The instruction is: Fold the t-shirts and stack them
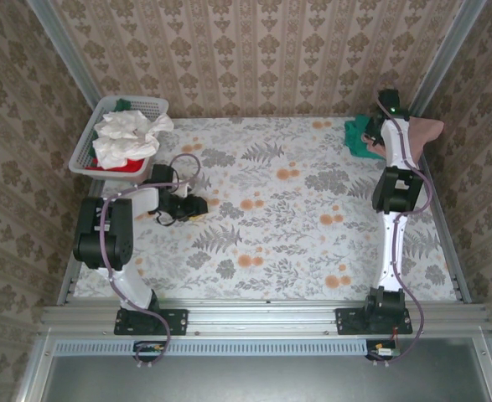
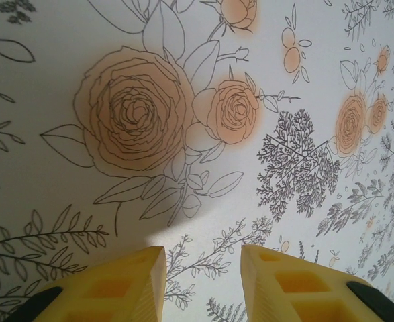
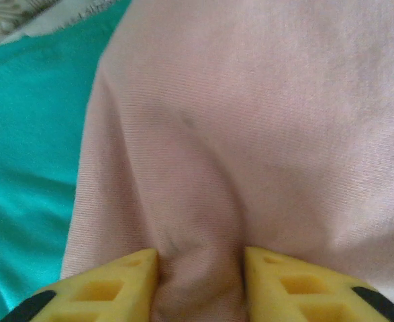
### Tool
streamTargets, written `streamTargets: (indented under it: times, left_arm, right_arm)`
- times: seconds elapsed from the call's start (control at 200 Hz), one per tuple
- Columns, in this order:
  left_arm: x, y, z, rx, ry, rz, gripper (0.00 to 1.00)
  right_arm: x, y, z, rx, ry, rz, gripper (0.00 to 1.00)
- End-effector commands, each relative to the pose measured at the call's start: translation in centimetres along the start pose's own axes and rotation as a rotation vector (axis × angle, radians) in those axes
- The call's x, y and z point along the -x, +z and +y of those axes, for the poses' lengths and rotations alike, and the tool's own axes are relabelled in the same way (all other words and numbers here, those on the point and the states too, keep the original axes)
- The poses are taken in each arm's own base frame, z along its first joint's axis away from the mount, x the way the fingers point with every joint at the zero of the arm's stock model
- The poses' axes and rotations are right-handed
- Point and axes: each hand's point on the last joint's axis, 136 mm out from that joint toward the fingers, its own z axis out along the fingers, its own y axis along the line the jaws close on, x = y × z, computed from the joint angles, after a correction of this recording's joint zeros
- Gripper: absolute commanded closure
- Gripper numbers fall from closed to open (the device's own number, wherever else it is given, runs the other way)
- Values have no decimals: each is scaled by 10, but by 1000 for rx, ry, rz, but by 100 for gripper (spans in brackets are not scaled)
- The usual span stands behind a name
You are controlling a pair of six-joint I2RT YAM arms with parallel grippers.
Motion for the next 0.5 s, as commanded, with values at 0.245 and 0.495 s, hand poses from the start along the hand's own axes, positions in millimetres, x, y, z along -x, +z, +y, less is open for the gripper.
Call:
streamTargets:
  times: [0.245, 0.495]
  left_arm:
    - [3, -9, -10, -48, 29, -9, 65]
    - [4, -10, -11, -50, 31, -11, 66]
  right_arm:
    - [10, -59, 16, 121, -34, 3, 84]
    - [54, -105, 45, 275, -46, -189, 100]
